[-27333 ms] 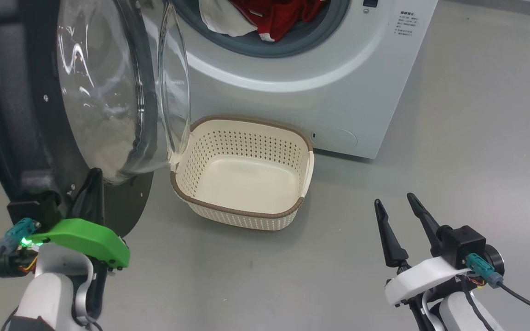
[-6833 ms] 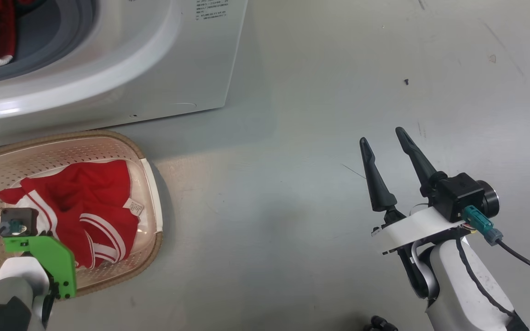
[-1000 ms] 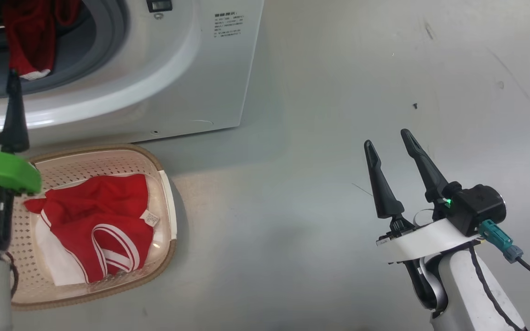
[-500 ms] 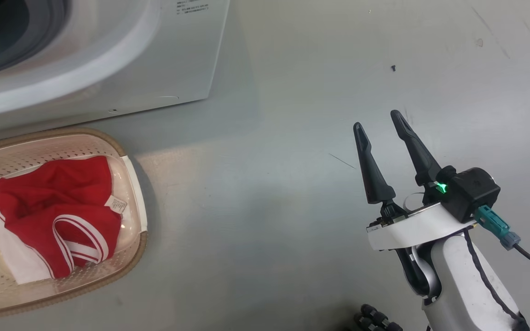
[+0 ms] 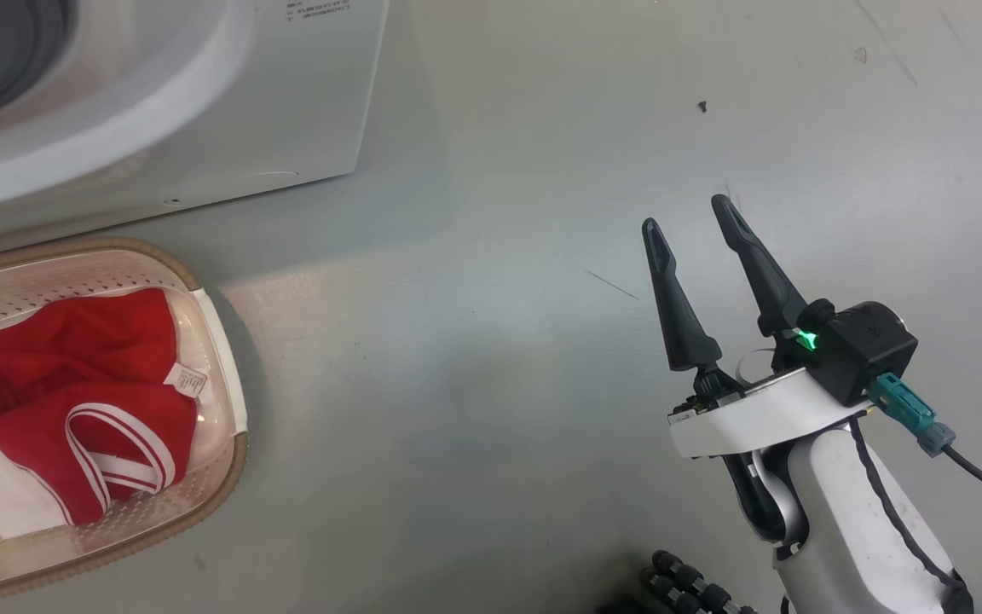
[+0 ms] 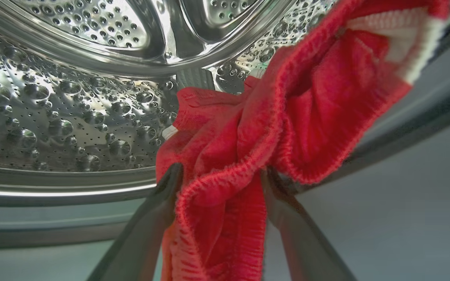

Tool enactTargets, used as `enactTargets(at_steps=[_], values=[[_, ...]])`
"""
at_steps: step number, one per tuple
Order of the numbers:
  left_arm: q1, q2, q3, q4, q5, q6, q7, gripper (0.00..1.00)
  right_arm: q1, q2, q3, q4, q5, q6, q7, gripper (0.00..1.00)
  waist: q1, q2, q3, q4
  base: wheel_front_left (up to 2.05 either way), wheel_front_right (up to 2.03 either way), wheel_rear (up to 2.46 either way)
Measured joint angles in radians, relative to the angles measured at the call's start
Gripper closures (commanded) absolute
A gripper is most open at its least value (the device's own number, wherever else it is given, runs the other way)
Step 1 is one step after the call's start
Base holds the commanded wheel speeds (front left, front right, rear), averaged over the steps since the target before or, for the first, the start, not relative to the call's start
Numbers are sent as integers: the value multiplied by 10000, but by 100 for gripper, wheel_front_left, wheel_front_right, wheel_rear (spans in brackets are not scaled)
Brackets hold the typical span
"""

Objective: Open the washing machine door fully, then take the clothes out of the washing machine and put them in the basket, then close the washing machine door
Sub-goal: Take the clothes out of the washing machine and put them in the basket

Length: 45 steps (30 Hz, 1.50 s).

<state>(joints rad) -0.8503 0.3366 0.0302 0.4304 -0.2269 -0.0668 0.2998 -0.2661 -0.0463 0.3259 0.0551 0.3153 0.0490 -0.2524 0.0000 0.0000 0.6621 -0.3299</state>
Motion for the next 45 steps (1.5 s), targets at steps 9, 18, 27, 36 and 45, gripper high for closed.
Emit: enactTargets(at_steps=[9, 18, 27, 36, 45], values=[[-748, 81, -324, 675, 211, 0, 460, 0, -128, 2, 128, 2, 4, -92, 0, 0, 0, 0, 87, -156, 0, 0, 0], [-1240, 105, -397, 1323, 276, 0, 702, 26, -167, 2, 245, 6, 42, -167, 0, 0, 0, 0, 137, -241, 0, 0, 0], [-1472, 84, -424, 1770, 245, -61, 681, 100, -257, 4, 249, 21, 88, -261, 0, 0, 0, 0, 134, -243, 0, 0, 0], [-1539, -130, -579, 2130, 240, -140, 153, 100, -333, 4, 144, 111, 61, -341, 0, 0, 0, 0, 24, -105, 0, 0, 0], [-1176, -293, -583, 2571, 132, -194, -878, 100, -337, 2, 82, 364, -104, -330, 0, 0, 0, 0, -484, 134, 0, 0, 0]])
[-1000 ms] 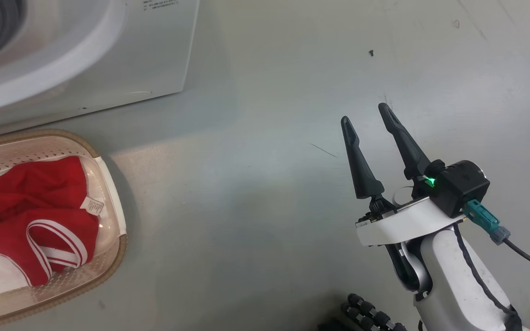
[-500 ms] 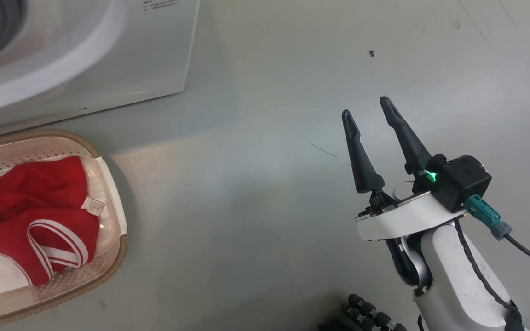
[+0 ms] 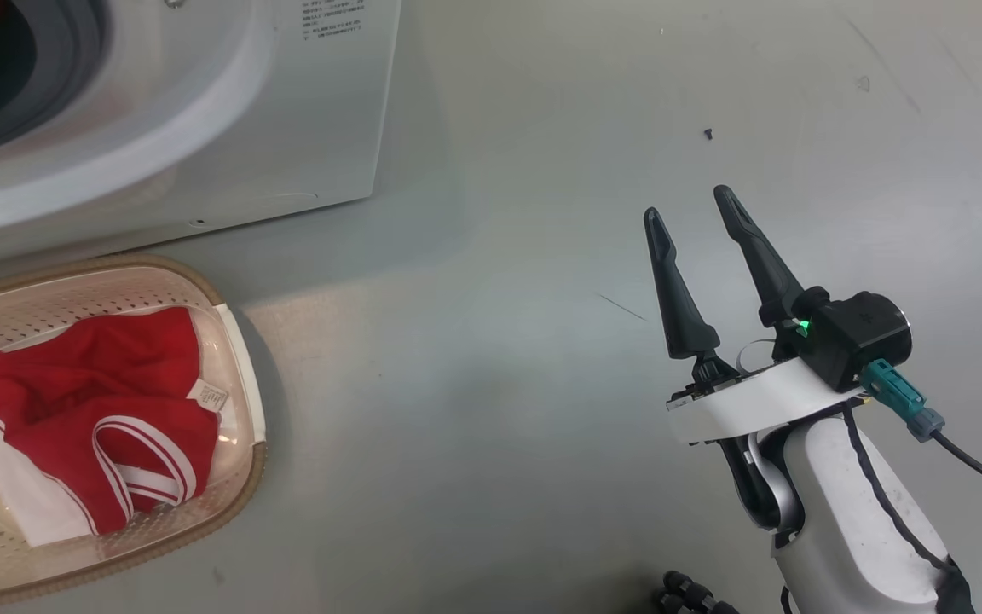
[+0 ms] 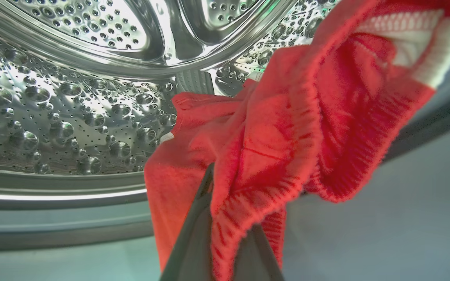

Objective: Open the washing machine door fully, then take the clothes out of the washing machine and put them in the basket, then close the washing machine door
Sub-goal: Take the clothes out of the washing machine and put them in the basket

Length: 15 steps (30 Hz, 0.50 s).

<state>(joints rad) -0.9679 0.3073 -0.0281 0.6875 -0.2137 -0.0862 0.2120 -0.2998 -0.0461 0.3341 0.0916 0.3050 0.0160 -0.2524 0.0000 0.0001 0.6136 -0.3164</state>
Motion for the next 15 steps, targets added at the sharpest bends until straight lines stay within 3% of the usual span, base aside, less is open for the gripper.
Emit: enactTargets(at_steps=[15], values=[[1744, -803, -407, 464, -151, -174, -1707, 100, 368, -21, -387, 575, -194, 109, -4, 0, 0, 0, -1470, 500, 0, 0, 0]])
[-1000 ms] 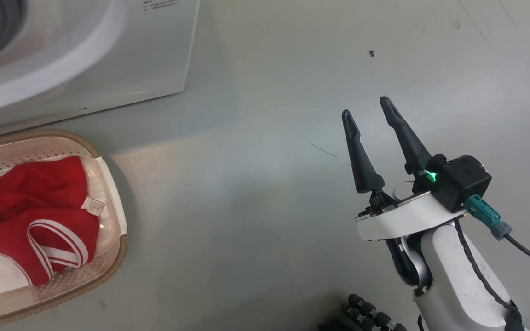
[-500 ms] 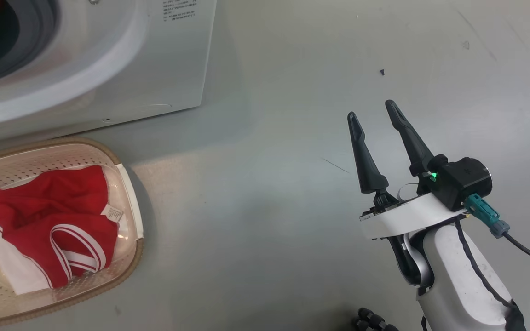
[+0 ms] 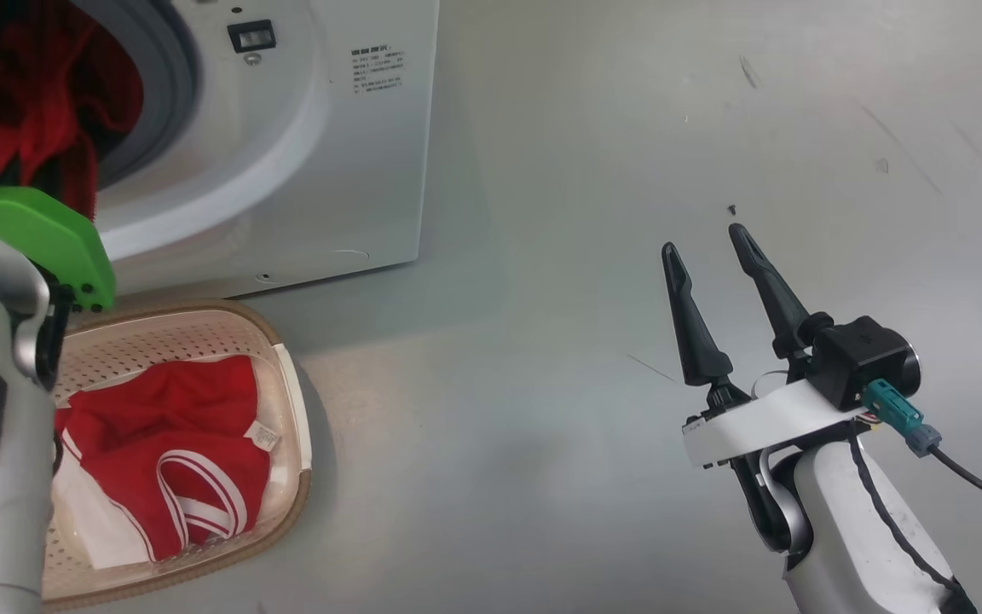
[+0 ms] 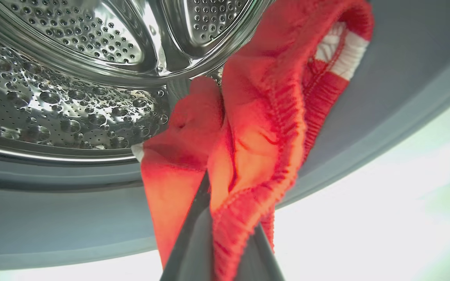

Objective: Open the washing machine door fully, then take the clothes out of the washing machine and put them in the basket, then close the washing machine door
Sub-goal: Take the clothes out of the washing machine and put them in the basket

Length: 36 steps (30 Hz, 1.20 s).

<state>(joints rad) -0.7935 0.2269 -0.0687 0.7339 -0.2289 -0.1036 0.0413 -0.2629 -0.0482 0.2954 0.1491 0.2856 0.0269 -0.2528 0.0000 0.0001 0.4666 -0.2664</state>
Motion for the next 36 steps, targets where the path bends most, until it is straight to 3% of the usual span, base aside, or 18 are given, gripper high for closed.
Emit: enactTargets(at_steps=[27, 36], values=[[2531, -600, -2, -591, -456, -88, -2610, 100, 1099, -71, -535, 261, -58, 178, 0, 0, 0, 0, -2351, 1266, 0, 0, 0], [3055, -794, -8, -1436, -485, -161, -2817, 100, 1341, -71, -627, 261, -59, 247, 0, 0, 0, 0, -2842, 1593, 0, 0, 0]])
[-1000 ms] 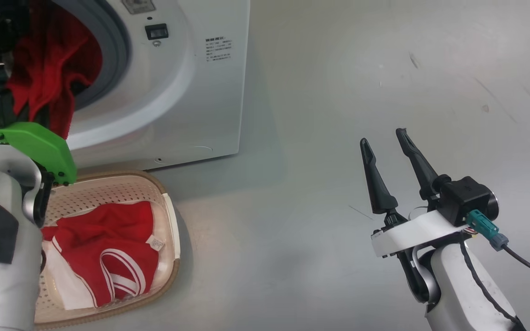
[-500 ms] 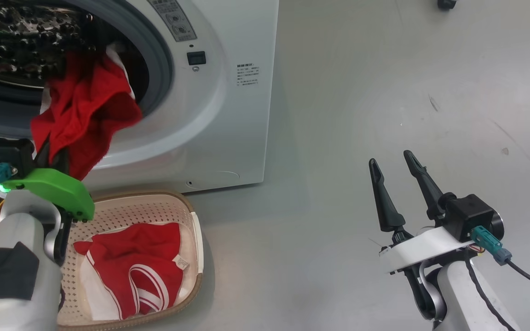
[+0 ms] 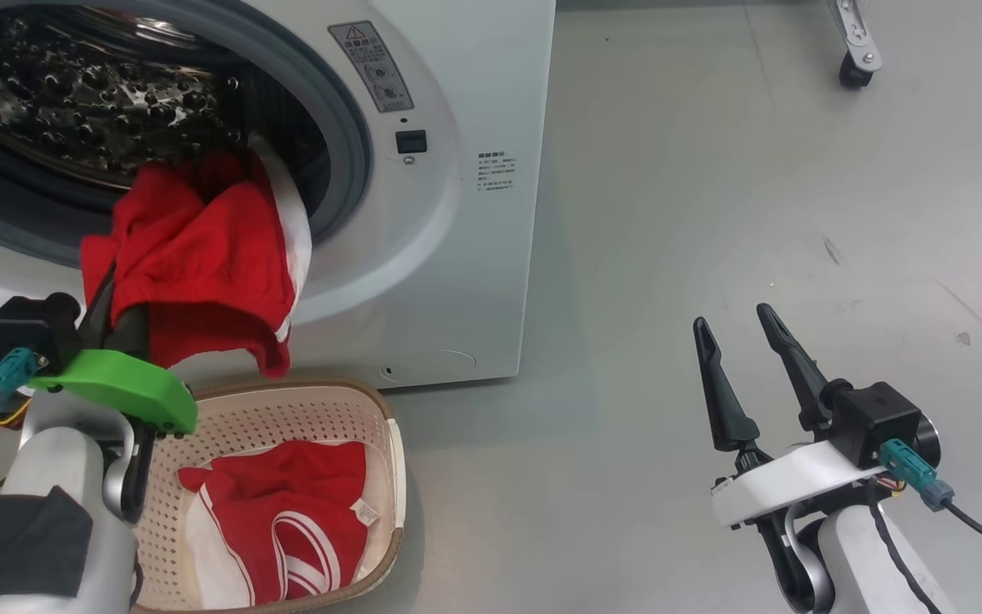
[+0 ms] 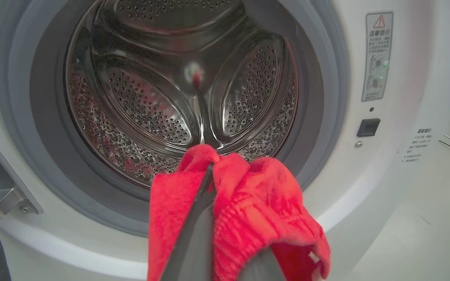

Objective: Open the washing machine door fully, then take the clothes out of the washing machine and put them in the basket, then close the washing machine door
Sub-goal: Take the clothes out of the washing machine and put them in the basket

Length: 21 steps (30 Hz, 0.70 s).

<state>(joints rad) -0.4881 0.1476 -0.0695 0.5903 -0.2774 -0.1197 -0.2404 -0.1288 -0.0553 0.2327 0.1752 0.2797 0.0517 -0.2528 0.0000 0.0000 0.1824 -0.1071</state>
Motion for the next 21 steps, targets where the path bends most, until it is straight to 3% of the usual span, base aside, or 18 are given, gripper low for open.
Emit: enactTargets(at_steps=[12, 21], values=[[638, -59, 318, -1639, -132, -2, -88, 100, 178, 4, -40, -27, -58, 86, 0, 0, 0, 0, -282, 235, 0, 0, 0], [649, -88, 692, -3810, -132, -2, -117, 100, 216, 10, -69, -59, -100, 92, 0, 0, 0, 0, -300, 285, 0, 0, 0]])
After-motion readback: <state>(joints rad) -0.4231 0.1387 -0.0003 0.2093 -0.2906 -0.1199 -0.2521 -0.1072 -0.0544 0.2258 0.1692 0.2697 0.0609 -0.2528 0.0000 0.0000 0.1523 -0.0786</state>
